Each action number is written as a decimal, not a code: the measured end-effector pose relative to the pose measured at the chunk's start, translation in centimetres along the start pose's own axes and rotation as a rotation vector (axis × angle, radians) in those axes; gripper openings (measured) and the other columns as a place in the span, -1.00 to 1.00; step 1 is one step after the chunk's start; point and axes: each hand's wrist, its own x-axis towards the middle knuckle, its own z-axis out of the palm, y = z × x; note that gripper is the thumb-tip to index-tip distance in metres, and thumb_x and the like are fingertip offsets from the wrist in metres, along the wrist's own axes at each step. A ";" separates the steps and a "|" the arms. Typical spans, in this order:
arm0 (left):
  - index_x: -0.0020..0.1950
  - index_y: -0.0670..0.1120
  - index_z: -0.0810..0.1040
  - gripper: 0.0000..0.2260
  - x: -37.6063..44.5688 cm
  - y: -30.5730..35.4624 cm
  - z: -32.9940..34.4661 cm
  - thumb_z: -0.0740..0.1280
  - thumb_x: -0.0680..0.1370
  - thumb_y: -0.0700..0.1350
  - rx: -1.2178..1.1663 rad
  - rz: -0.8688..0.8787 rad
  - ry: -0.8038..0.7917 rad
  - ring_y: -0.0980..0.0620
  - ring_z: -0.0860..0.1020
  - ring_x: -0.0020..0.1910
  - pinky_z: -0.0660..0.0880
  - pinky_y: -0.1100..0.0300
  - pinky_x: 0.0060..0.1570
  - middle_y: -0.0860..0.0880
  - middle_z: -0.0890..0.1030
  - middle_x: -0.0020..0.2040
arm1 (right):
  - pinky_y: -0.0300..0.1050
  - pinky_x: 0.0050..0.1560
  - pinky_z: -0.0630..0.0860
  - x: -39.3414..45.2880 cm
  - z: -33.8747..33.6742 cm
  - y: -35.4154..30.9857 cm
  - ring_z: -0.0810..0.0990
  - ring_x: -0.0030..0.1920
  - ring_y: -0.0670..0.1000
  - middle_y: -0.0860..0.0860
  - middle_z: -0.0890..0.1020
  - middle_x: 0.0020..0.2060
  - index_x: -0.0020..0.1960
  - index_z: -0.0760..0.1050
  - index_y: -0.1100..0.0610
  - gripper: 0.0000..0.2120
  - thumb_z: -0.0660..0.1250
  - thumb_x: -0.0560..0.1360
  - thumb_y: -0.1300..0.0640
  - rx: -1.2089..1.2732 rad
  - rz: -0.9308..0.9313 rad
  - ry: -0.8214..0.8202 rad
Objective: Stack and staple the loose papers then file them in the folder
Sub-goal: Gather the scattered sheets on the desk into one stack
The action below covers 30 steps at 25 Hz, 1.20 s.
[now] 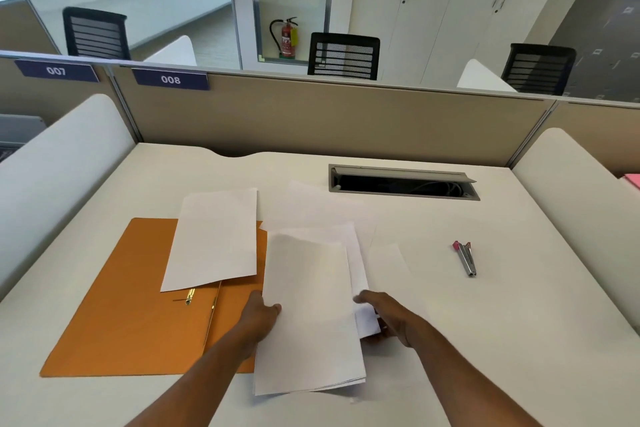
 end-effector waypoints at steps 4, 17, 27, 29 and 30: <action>0.35 -0.17 0.34 -0.67 -0.1 -0.1 0.6 0.30 0.62 -0.18 -0.039 -0.007 0.017 -0.14 0.54 0.10 0.52 0.02 -0.01 -0.17 0.52 0.25 | 0.11 0.14 0.66 1.0 1.0 -0.7 0.74 0.04 0.13 0.10 0.76 0.01 0.21 0.61 0.26 -0.53 0.63 0.38 0.11 0.110 -0.107 0.023; 0.30 -0.06 0.45 -0.68 -0.4 3.4 -1.1 0.37 0.58 -0.04 -0.213 0.379 -0.127 -0.10 0.64 0.10 0.62 -0.15 0.08 -0.09 0.63 0.16 | -0.04 -0.08 0.70 -1.4 -0.9 -1.5 0.75 0.06 0.07 0.02 0.76 0.08 0.14 0.68 -0.05 -0.66 0.59 0.37 0.06 0.196 -0.489 0.000; 0.15 0.04 0.34 -0.84 -3.3 9.1 -0.4 0.27 0.60 -0.02 -0.184 0.954 0.206 0.22 0.57 0.00 0.59 0.36 -0.23 0.27 0.52 -0.03 | -0.01 0.12 0.64 -5.0 1.3 -8.7 0.63 0.18 0.03 0.02 0.61 0.20 0.40 0.34 0.04 -0.50 0.47 0.55 0.11 0.266 -0.886 0.432; 0.20 0.05 0.30 -0.81 -3.3 8.9 -0.5 0.23 0.63 -0.10 -0.131 0.976 0.222 0.25 0.55 0.01 0.58 0.36 -0.24 0.21 0.50 0.02 | 0.02 0.13 0.65 -5.1 2.1 -8.7 0.60 0.21 0.02 0.00 0.57 0.24 0.45 0.28 0.03 -0.46 0.44 0.56 0.09 0.188 -0.858 0.438; 0.22 0.06 0.29 -0.79 -3.3 8.8 -0.5 0.22 0.64 -0.14 -0.107 0.979 0.223 0.24 0.55 0.01 0.59 0.36 -0.24 0.15 0.50 0.03 | 0.05 0.15 0.65 -5.0 2.5 -8.6 0.59 0.21 0.03 0.00 0.57 0.24 0.45 0.28 0.02 -0.48 0.42 0.58 0.10 0.156 -0.820 0.453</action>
